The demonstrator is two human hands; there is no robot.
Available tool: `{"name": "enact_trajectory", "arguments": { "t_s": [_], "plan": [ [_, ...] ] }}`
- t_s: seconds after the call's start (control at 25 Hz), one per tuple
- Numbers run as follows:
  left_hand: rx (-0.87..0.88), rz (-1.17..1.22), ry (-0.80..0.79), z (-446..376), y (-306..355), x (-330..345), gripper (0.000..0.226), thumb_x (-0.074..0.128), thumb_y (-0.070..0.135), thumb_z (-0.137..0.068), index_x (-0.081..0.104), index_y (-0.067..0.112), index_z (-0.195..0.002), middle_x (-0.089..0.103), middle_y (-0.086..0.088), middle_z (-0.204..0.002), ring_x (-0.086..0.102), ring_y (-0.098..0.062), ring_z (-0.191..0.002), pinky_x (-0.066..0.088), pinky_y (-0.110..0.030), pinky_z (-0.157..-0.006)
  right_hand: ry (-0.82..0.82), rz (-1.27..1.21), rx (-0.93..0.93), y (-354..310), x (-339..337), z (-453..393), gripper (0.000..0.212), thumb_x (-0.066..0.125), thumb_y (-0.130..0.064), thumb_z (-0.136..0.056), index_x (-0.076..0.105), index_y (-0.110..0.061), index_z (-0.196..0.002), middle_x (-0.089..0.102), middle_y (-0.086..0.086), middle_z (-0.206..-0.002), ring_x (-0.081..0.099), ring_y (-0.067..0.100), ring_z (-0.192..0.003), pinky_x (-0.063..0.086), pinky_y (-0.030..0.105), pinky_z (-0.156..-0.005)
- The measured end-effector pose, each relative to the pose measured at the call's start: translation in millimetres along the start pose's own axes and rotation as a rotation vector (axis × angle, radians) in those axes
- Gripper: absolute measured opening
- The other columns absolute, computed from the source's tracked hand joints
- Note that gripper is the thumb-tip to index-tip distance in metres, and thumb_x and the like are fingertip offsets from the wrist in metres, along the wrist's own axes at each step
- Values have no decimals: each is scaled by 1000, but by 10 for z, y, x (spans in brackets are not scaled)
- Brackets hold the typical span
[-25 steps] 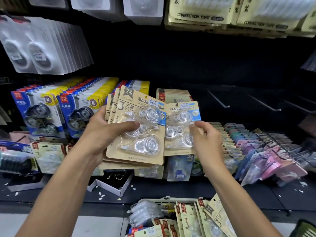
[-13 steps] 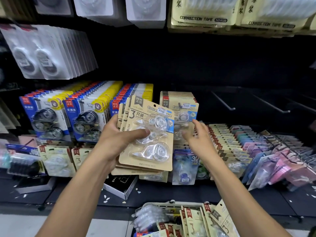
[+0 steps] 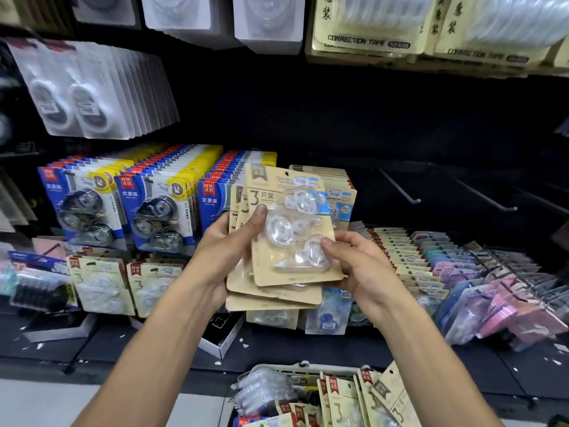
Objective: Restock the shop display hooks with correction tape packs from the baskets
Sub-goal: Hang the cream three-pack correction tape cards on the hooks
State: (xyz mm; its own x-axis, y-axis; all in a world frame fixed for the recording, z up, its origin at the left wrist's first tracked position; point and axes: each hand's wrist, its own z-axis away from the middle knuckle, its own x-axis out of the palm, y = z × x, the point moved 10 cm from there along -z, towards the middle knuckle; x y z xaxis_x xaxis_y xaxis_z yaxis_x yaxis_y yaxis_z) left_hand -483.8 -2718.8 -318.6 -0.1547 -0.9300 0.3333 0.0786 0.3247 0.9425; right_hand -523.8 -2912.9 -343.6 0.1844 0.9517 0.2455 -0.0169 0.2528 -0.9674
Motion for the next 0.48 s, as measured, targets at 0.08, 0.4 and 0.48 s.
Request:
{"name": "enact_trajectory", "arguments": {
  "t_s": [0.08, 0.4, 0.48],
  "plan": [
    [-12, -10, 1, 4, -39, 1, 45, 76, 31, -77, 68, 16, -118, 79, -3, -102, 77, -16, -84, 60, -27, -64, 14, -88, 24, 67, -71, 17, 33, 67, -9, -91, 58, -6, -122, 76, 9, -100, 72, 19, -78, 61, 35, -58],
    [149, -230, 226, 36, 206, -254, 16, 76, 22, -90, 67, 25, -103, 75, 13, -97, 69, -3, -92, 52, -23, -79, 383, 98, -165, -16, -704, 107, 24, 66, -15, -95, 59, -29, -113, 73, -1, -105, 73, 20, -77, 57, 33, -47],
    [246, -266, 284, 67, 356, -311, 18, 74, 21, -92, 67, 24, -109, 74, 13, -100, 68, -1, -92, 52, -25, -82, 442, 323, -267, -130, -806, 153, 26, 69, -23, -93, 58, -41, -109, 72, -7, -104, 73, 22, -82, 60, 46, -58]
  ]
}}
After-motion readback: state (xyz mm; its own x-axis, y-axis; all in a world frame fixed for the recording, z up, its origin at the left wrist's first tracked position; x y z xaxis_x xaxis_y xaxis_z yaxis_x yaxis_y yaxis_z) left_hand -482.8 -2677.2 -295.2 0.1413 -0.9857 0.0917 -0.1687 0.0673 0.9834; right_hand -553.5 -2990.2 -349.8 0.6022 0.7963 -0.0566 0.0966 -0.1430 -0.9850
